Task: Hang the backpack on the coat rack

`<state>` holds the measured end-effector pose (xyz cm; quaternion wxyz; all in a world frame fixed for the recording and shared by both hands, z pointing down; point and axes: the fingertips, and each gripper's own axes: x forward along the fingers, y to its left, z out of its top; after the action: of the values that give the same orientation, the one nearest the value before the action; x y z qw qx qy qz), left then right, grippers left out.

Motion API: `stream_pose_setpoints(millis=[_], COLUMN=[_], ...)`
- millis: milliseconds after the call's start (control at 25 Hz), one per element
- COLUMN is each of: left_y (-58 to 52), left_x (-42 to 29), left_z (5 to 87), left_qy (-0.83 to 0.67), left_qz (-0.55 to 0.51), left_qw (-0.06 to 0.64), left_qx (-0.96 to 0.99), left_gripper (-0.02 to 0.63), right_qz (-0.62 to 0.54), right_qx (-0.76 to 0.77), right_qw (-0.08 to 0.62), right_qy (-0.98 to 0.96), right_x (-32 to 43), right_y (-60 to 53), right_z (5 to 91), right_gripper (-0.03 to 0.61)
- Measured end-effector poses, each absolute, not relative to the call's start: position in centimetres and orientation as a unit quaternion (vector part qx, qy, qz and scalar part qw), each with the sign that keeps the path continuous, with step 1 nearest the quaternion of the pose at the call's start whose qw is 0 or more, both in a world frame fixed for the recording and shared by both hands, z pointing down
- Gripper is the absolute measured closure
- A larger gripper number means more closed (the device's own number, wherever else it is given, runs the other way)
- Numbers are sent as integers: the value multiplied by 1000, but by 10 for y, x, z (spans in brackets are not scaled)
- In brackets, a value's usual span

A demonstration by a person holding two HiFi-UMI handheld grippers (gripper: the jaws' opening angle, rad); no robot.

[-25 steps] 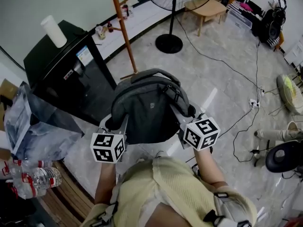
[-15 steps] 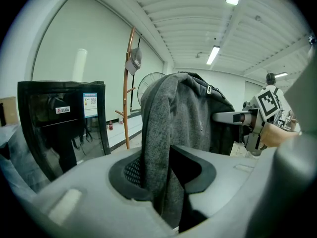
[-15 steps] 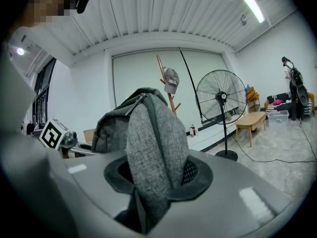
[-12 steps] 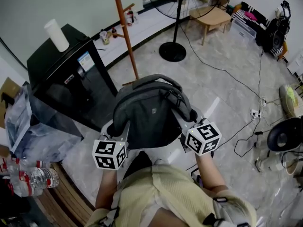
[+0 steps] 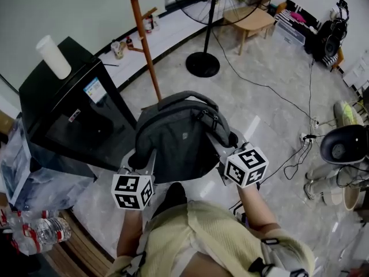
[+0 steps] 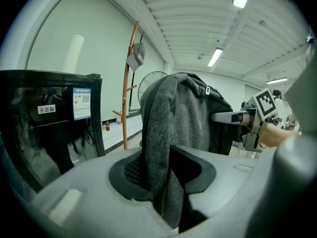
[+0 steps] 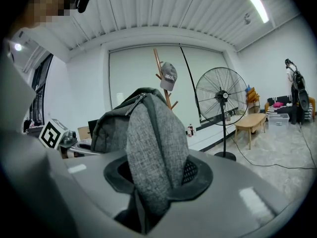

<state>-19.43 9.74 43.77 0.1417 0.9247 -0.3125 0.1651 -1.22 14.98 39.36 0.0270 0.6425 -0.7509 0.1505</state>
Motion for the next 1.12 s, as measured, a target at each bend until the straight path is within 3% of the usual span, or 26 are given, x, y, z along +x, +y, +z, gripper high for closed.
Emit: stream_pose_setpoints(millis=[1120], left_y=[-84], left_x=[-141], left_z=[428], left_qy=[-285], left_qz=[134], left_qw=[165], left_qx=[935], left_gripper=[506], right_qz=[119], right_qx=[625], right_qw=[68], right_qy=[-768], right_x=[45], right_y=[-72], right_z=[377], right_gripper=[436])
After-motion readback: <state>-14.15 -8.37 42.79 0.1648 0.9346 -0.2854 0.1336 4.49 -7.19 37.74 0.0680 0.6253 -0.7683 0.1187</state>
